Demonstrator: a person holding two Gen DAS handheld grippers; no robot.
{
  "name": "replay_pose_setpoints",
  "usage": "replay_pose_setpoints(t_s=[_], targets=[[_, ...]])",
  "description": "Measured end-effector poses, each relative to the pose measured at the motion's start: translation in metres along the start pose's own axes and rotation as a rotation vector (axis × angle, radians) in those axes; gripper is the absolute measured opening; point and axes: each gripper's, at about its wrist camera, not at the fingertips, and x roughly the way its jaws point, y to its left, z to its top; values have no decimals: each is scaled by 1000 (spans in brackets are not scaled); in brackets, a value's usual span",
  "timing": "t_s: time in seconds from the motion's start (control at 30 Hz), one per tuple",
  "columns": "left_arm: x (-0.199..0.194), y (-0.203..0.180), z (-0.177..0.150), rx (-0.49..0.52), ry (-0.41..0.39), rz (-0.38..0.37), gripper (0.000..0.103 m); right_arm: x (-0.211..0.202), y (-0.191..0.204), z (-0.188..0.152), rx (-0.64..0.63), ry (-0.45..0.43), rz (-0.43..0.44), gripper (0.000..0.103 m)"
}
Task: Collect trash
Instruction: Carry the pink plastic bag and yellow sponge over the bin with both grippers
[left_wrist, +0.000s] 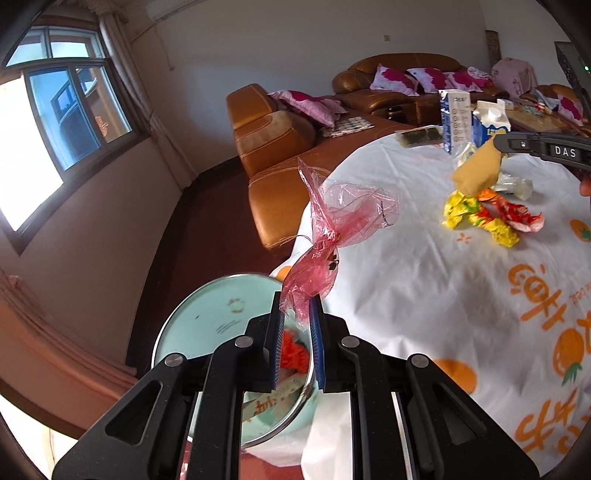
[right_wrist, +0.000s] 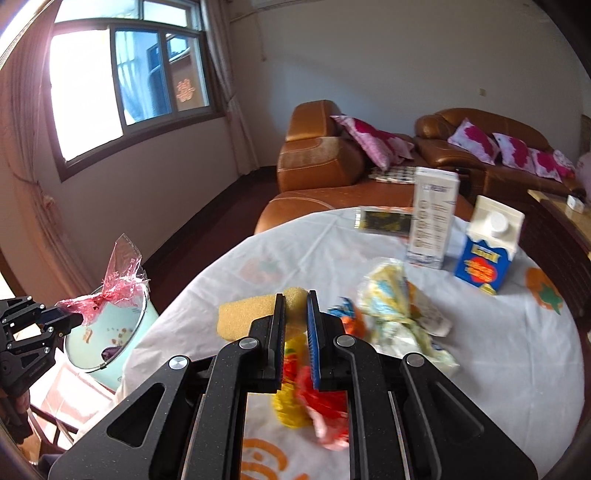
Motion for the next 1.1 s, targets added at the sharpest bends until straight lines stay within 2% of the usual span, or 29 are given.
replay_pose_setpoints(t_s=[0.23, 1.1], targets=[[-6, 25, -15, -32, 16, 35, 14, 18, 30, 4, -43, 17, 41, 11], [-1, 66, -52, -72, 101, 159, 14, 63, 112, 15, -188, 73, 155, 12]])
